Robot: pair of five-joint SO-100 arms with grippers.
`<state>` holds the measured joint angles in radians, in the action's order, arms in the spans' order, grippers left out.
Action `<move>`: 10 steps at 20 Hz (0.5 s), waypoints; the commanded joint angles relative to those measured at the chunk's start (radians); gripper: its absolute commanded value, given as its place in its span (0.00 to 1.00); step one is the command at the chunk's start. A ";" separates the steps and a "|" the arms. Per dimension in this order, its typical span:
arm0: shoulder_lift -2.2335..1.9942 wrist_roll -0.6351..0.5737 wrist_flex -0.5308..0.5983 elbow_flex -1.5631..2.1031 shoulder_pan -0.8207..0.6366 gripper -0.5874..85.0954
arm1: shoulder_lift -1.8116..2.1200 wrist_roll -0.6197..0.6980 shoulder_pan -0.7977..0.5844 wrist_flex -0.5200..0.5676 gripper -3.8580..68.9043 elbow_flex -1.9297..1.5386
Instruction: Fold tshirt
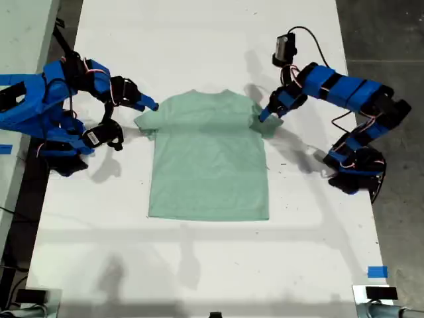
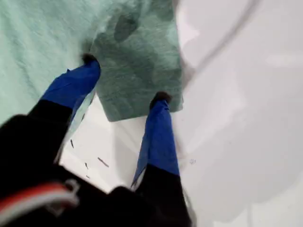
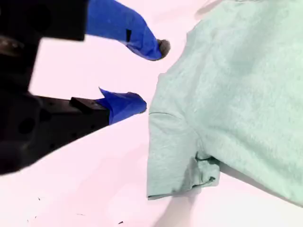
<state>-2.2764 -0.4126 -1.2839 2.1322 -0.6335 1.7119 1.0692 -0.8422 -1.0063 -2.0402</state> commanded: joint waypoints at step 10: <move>0.012 0.021 0.041 0.006 0.009 0.19 | -0.192 0.014 -0.041 0.044 0.42 0.097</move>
<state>-2.2642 -0.4065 -1.2594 2.1491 -0.6335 1.5278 1.0692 -0.8682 -0.9526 -2.0356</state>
